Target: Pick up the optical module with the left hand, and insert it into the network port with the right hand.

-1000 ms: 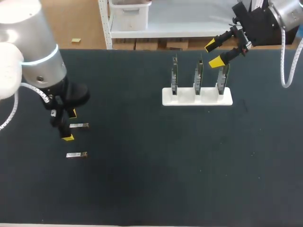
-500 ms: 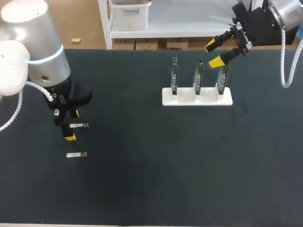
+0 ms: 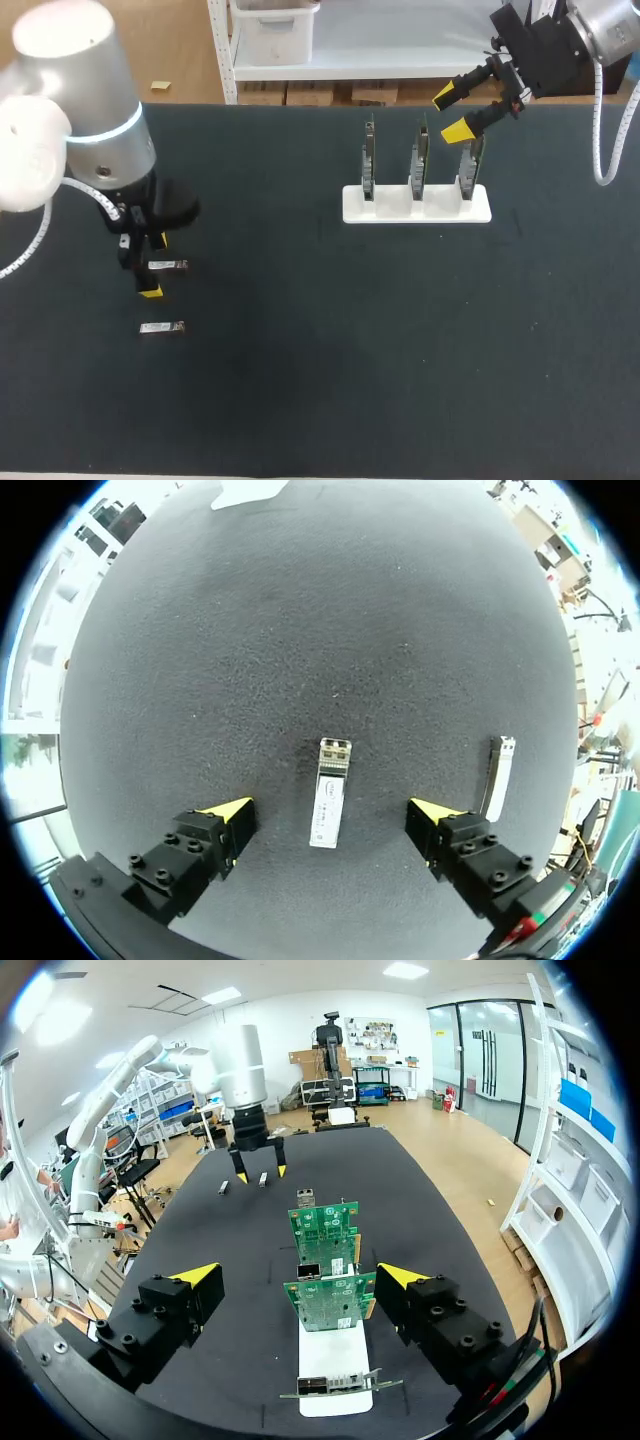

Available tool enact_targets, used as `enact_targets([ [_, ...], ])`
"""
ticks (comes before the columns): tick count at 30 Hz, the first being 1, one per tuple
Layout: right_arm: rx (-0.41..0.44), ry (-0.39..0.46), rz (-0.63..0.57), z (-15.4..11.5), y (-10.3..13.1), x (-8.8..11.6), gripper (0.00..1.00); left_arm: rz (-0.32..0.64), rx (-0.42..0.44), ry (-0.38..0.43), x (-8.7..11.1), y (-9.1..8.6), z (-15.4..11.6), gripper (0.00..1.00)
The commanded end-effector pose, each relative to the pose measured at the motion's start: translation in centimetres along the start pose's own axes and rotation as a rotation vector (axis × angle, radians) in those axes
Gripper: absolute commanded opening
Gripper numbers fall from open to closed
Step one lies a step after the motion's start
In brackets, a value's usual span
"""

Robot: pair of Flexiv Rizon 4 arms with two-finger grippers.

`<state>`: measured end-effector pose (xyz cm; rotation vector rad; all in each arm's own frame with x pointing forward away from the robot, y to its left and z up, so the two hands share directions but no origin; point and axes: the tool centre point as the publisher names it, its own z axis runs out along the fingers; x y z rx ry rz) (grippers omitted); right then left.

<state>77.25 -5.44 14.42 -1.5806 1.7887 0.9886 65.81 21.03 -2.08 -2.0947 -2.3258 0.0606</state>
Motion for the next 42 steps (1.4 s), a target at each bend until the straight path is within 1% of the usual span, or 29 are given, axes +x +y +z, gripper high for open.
enact_targets([
  [1, 0.004, 0.0, 0.0, 0.0, 0.1, 0.0, 1.0, 0.004, -0.007, 0.005, 0.1, -0.6, 0.4, 1.0],
  [10, 0.004, 0.0, 0.0, 0.0, 0.1, 0.0, 1.0, 0.006, 0.009, 0.01, 0.2, -0.9, 0.8, 1.0],
  [11, 0.004, 0.0, 0.0, 0.0, 0.1, 0.0, 1.0, 0.005, 0.006, 0.01, 0.2, -0.9, 0.8, 0.83],
  [12, 0.004, 0.0, 0.0, 0.0, 0.1, 0.0, 1.0, 0.013, 0.011, 0.004, 0.2, -0.9, 0.8, 0.61],
  [13, 0.004, 0.0, 0.0, 0.0, 0.1, 0.0, 1.0, 0.012, 0.01, 0.006, 0.2, -0.9, 0.8, 0.27],
  [14, 0.004, 0.0, 0.0, 0.0, 0.1, 0.0, 1.0, 0.012, 0.009, 0.008, 0.2, -0.9, 0.8, 0.02],
  [15, 0.004, 0.0, 0.0, 0.0, 0.1, 0.0, 1.0, 0.012, 0.01, 0.007, 0.1, -0.9, 0.8, 0.0],
  [33, 0.004, 0.0, 0.0, 0.0, 0.1, 0.0, 1.0, 0.013, 0.013, 0.01, 0.0, -0.6, 0.6, 0.0],
  [37, 0.004, 0.0, 0.0, 0.0, 0.1, 0.0, 1.0, -0.004, -0.007, -0.015, -0.4, -0.2, -0.1, 0.0],
  [42, 0.004, 0.0, 0.0, 0.0, 0.1, 0.0, 1.0, -0.004, -0.055, -0.05, -1.3, 0.8, -1.7, 0.0],
])
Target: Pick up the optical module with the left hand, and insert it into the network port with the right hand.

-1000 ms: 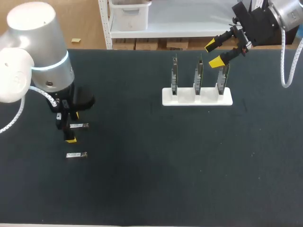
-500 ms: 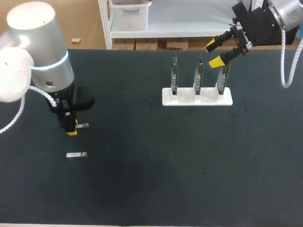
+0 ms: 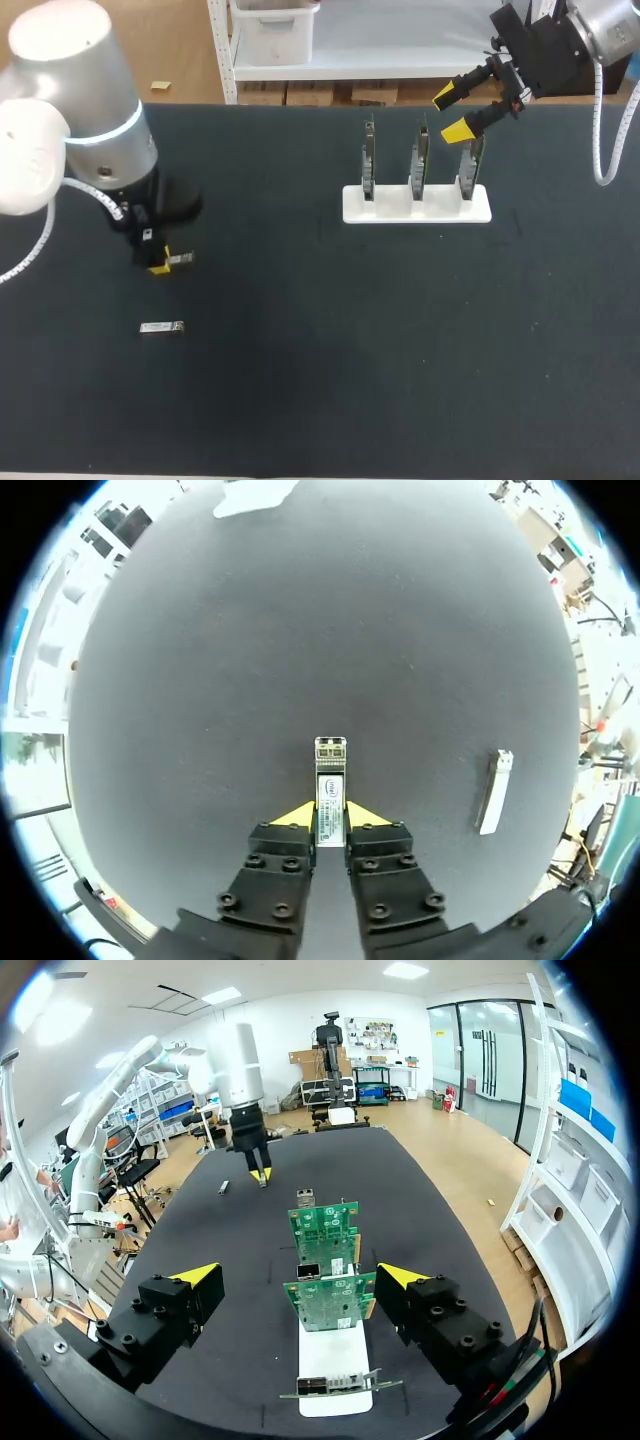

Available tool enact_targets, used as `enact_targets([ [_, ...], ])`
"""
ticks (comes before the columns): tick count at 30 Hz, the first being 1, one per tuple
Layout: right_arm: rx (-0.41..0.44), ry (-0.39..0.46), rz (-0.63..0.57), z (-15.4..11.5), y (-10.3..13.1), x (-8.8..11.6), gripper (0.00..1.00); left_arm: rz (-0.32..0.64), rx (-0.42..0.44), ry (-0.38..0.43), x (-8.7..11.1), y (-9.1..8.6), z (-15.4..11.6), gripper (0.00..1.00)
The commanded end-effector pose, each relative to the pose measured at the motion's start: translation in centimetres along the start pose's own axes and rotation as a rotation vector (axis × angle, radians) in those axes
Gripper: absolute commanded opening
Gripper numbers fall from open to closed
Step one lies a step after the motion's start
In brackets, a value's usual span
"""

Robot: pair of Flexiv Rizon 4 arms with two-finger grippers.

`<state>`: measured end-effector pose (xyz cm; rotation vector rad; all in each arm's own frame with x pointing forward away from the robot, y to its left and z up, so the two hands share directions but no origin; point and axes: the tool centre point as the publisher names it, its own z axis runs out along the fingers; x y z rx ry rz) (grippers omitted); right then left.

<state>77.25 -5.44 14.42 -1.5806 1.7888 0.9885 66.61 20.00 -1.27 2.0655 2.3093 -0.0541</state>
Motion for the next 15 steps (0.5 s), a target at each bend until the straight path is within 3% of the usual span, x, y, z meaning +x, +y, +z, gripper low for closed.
enact_targets([
  [1, 0.004, 0.0, 0.0, 0.0, 0.1, 0.0, 1.0, 0.0, -0.023, -0.022, -0.4, 0.3, -1.1, 0.0],
  [10, 0.004, 0.0, 0.0, 0.0, 0.1, 0.0, 1.0, -0.044, -0.096, -0.156, -3.1, 3.1, -4.4, 0.0],
  [13, 0.004, 0.0, 0.0, 0.0, 0.1, 0.0, 1.0, -0.106, -0.116, -0.26, -4.3, 4.4, -5.5, 0.0],
  [15, 0.004, 0.0, 0.0, 0.0, 0.1, 0.0, 1.0, -0.174, -0.154, -0.387, -5.3, 5.7, -6.9, 0.0],
])
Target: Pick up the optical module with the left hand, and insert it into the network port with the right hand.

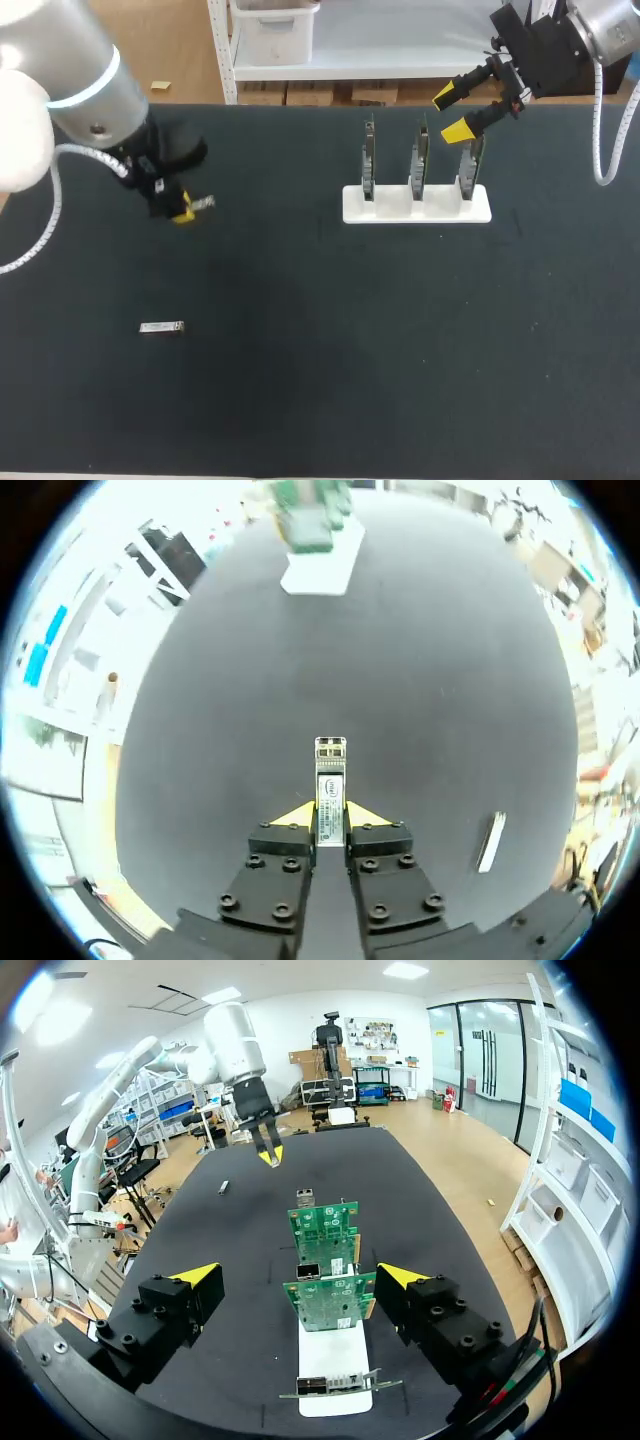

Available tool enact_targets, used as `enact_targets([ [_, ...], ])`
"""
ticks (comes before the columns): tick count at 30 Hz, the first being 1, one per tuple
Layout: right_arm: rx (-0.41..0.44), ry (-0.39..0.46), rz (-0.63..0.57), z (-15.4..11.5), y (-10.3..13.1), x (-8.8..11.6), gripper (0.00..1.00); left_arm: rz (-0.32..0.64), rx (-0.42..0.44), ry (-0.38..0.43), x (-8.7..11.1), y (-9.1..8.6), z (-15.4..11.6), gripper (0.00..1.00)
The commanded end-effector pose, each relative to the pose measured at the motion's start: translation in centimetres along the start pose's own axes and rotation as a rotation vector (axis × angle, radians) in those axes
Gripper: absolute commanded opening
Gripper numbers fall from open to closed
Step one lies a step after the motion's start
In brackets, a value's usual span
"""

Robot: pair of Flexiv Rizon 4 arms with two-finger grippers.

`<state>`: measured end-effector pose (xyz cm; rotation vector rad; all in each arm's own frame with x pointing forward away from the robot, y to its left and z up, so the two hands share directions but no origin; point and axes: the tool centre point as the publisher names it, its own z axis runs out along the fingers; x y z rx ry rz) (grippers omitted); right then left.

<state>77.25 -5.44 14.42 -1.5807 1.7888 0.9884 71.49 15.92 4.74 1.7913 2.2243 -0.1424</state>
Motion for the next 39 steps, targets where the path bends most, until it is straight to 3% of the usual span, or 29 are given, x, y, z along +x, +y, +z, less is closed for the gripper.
enact_targets([
  [1, 0.004, 0.0, 0.0, 0.0, 0.1, 0.0, 1.0, -0.105, -0.054, -0.212, -1.4, 1.9, -1.4, 0.0],
  [5, 0.004, 0.0, 0.0, 0.0, 0.1, 0.0, 1.0, -0.192, -0.085, -0.426, -4.1, 4.2, -3.6, 0.0],
  [10, 0.004, 0.0, 0.0, 0.0, 0.1, 0.0, 1.0, -0.201, -0.128, -0.566, -8.0, 6.6, -5.3, 0.0],
  [12, 0.004, 0.0, 0.0, 0.0, 0.1, 0.0, 1.0, -0.201, -0.113, -0.665, -10.2, 7.7, -5.9, 0.0],
  [20, 0.004, 0.0, 0.0, 0.0, 0.1, 0.0, 1.0, -0.128, -0.095, -0.829, -18.1, 9.6, -7.1, 0.0],
  [28, 0.004, 0.0, 0.0, 0.0, 0.1, 0.0, 1.0, -0.006, -0.038, -0.947, -25.1, 9.2, -8.0, 0.0],
  [39, 0.004, 0.0, 0.0, 0.0, 0.1, 0.0, 1.0, 0.133, 0.075, -1.056, -32.4, 5.8, -7.0, 0.0],
])
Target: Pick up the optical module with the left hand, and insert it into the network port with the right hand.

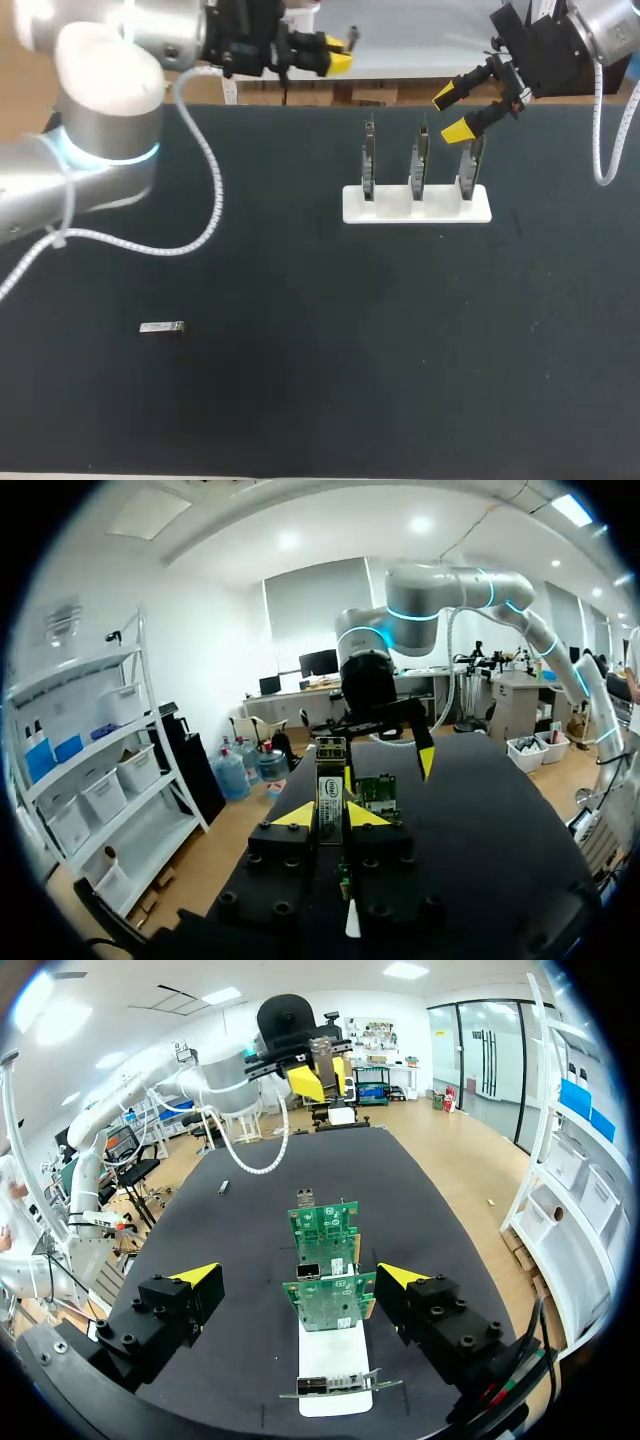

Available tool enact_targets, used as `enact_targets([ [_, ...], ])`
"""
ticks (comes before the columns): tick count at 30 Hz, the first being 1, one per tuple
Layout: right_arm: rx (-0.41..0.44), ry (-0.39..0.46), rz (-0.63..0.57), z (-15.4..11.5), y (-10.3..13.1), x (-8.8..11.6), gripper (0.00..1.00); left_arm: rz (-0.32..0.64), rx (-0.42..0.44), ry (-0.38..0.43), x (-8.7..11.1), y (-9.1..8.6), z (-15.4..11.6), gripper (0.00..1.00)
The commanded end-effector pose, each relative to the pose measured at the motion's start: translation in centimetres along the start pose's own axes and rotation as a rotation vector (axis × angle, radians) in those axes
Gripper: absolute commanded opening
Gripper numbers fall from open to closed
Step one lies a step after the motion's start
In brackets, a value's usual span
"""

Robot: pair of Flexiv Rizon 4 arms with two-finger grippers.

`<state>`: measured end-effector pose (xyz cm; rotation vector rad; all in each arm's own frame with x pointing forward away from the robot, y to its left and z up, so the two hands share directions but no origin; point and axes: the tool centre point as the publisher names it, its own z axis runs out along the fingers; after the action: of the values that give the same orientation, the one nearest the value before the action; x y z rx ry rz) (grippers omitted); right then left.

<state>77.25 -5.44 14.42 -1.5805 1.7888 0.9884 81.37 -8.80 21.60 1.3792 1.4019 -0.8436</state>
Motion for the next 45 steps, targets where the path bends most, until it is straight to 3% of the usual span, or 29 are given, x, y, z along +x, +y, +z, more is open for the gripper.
enact_targets([
  [1, 0.004, 0.0, 0.0, 0.0, 0.1, 0.0, 1.0, 0.002, 0.048, -0.082, -0.5, 0.1, 3.4, 0.0],
  [19, 0.004, 0.0, 0.0, 0.0, 0.1, 0.0, 1.0, -0.044, 0.107, -0.173, -1.3, -3.3, 9.1, 0.0],
  [45, 0.004, 0.0, 0.0, 0.0, 0.1, 0.0, 1.0, -0.077, 0.117, -0.201, 1.0, -3.9, 10.8, 0.0],
])
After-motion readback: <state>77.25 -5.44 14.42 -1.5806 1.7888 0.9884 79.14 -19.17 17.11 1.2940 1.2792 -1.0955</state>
